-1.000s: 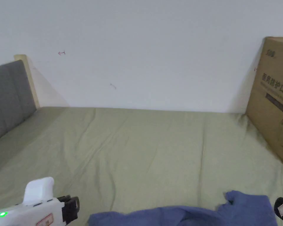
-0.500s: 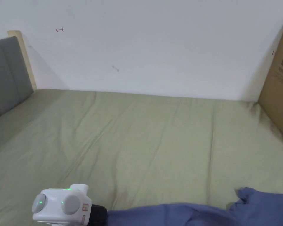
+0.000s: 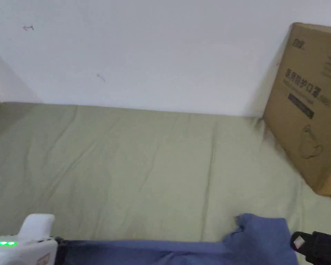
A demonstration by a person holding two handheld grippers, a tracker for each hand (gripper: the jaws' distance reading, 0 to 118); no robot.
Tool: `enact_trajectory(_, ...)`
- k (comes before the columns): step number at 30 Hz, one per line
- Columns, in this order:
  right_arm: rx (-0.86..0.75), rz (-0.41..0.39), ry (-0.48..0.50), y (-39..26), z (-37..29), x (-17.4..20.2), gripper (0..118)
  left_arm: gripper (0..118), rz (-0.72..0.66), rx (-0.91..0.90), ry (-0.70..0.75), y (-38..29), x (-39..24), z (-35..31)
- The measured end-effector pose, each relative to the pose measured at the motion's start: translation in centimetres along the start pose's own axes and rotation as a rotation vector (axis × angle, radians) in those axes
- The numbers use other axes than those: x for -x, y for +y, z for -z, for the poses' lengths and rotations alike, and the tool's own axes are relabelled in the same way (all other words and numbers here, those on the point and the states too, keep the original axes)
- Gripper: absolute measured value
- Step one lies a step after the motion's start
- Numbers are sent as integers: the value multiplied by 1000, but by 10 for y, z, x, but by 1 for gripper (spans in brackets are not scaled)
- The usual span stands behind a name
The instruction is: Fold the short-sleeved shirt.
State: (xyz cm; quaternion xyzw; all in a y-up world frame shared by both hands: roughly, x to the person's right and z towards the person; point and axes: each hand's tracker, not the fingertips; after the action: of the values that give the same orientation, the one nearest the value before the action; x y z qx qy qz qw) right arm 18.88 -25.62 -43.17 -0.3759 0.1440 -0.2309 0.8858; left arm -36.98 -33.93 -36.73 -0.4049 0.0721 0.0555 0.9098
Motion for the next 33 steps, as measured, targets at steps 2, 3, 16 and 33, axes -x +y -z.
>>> enact_trajectory(2, 48, 31, -113, 26, 31, -20, 9, 2, -1, -13, 3, 4, 4, -12)
enact_trajectory(3, 112, 47, -128, 37, 46, -28, 13, 2, 1, -16, 1, 6, 5, -15)
enact_trajectory(16, 515, -110, -399, 44, 199, -90, 104, 2, 0, 34, -17, 10, 5, -11)
enact_trajectory(33, 143, -264, -194, 57, 8, -14, 2, 2, -36, -84, -73, 42, -1, -91)
